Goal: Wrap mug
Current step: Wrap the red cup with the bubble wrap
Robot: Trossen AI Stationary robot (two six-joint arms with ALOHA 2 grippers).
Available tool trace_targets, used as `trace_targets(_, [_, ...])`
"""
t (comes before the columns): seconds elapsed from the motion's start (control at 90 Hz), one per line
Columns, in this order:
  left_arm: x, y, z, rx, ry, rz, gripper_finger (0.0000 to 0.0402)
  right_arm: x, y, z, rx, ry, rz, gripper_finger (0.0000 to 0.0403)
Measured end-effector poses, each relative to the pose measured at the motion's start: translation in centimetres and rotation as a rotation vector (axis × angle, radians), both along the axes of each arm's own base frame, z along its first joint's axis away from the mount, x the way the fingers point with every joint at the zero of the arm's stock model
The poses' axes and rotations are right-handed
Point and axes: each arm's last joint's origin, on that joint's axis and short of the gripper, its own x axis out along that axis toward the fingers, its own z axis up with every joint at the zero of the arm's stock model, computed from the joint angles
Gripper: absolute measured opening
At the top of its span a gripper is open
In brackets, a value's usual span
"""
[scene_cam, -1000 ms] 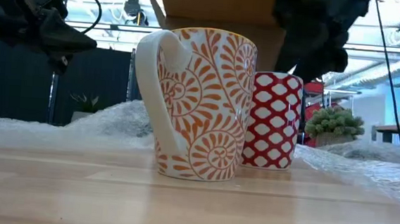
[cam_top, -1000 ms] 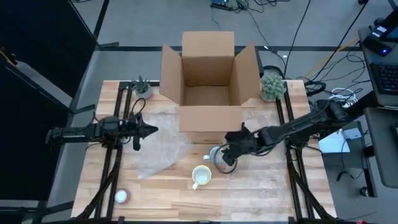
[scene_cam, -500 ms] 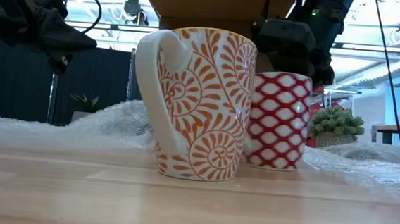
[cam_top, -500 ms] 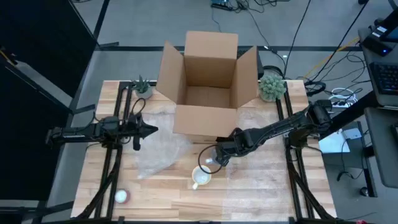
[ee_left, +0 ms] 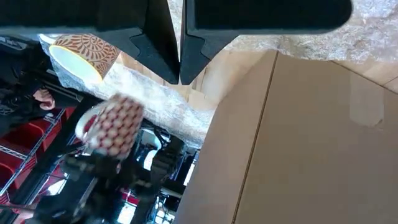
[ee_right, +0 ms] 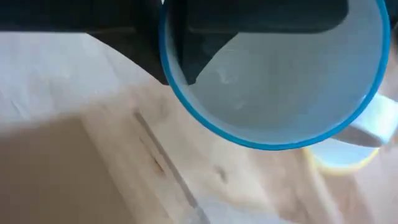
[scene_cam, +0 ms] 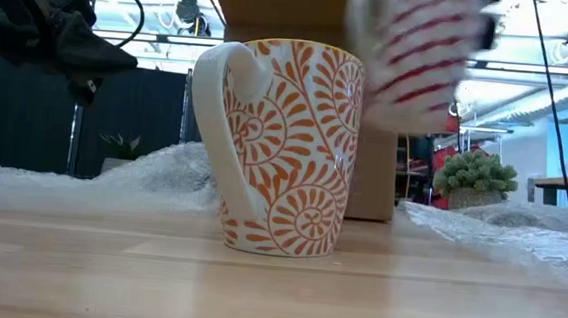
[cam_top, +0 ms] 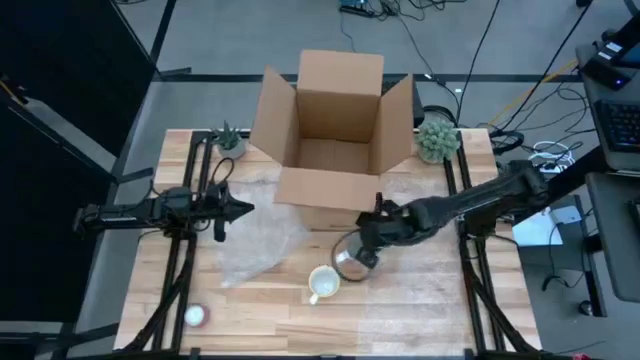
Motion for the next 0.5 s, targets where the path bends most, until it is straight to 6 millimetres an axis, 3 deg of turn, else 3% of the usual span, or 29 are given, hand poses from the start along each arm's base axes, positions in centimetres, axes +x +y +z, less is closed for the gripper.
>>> trace_targets(0.111, [0.0, 0.0, 0.0, 0.001, 0.000, 0.000, 0.0003, -3.7, 1.1, 0.6, 0.031, 0.079, -0.083, 0.0006])
trace_targets(0.2, [0.0, 0.0, 0.0, 0.001, 0.000, 0.002, 0.0003, -5.9, 2.0, -0.2, 0.055, 0.135, -0.146, 0.0005])
trace_targets(0.322, [0.0, 0.0, 0.0, 0.002, 0.000, 0.016, 0.0003, -8.1, 2.5, -2.5, 0.051, 0.210, -0.236, 0.0005])
trace_targets(0.5, [0.0, 0.1, 0.0, 0.003, 0.000, 0.030, 0.0003, -9.9, 1.4, -6.8, 0.002, 0.282, -0.339, 0.0005])
